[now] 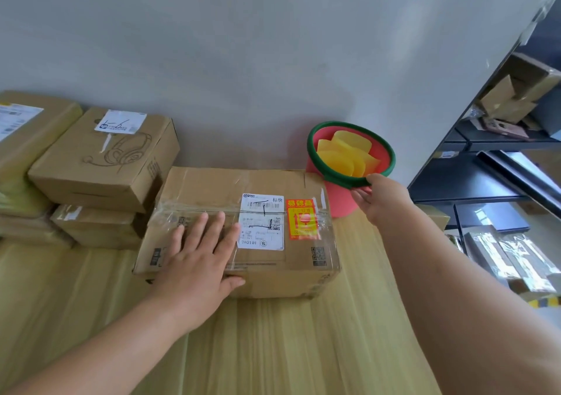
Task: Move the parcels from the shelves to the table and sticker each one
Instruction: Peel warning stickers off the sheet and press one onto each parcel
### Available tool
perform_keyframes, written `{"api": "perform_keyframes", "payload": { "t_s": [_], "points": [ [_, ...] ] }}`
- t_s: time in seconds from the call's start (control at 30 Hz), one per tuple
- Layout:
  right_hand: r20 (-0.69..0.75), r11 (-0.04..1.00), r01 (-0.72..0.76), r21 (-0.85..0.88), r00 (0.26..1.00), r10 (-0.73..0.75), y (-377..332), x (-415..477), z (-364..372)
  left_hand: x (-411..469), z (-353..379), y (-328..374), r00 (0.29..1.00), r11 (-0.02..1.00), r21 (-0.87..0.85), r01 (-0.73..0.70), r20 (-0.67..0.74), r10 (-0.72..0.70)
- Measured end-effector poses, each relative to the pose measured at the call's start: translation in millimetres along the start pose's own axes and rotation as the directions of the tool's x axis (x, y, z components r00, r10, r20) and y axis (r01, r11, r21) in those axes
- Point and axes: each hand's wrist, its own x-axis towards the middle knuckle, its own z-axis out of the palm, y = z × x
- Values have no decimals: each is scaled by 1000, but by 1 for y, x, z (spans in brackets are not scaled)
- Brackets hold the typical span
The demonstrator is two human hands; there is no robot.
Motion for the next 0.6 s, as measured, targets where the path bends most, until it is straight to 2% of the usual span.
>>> {"api": "perform_keyframes", "payload": {
  "t_s": [0.1,0.27,0.3,0.37,0.43,0.5,0.6],
  "points": [
    [-39,999,-35,0,999,35,-4,4,-12,14,-3,0,999,1000,16,23,32,-23],
    [-15,997,63,-33,998,-63,0,6,-20,41,-8,-5,998,999,28,31,55,-32],
    [-34,994,75,-78,996,-78,-1,2,-18,46,-8,-7,998,999,27,31,58,-33],
    [-119,944,151,-293,974,-193,2,-7,-19,55,-8,-10,997,999,38,31,66,-34],
    [-92,800,311,-512,907,-412,10,-28,-19,62,-8,-12,996,998,48,35,77,-39],
    [51,585,483,-651,797,-602,25,-46,-18,68,-8,-13,995,998,55,43,84,-47],
    [371,273,675,-685,646,-667,54,-70,-11,77,-11,-15,995,997,56,53,84,-58]
  ]
}}
